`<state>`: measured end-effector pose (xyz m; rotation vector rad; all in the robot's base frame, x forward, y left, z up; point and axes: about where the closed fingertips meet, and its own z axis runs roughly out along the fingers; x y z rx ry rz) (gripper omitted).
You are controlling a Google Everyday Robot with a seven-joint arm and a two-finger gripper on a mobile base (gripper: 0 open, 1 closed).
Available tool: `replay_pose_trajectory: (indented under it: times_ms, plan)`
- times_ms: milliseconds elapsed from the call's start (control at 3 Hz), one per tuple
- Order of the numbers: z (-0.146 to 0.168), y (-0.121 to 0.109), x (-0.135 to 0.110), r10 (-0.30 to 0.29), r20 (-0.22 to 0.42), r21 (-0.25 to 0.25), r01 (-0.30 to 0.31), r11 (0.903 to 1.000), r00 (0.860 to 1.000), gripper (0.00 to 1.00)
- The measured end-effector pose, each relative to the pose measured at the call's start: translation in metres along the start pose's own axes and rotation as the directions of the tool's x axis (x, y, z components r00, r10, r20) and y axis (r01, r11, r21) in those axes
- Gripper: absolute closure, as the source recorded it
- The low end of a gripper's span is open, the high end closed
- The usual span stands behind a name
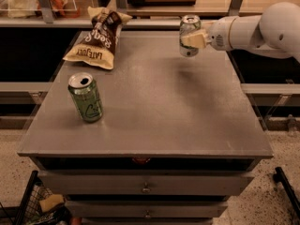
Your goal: Pick 7up can
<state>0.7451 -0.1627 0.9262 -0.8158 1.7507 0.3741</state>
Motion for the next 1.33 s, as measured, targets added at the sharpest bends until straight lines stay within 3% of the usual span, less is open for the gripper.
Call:
replay_pose_trajectory:
  times_ms: [667, 1333]
  plan:
    - [-0.026, 0.022, -0.052, -0.043, 0.084, -0.08, 0.05, 0.9956, 0.996, 1.0]
    - [-0.031, 0.033, -0.065, -0.046, 0.084, -0.161, 0.06, 0.9851, 0.995, 1.0]
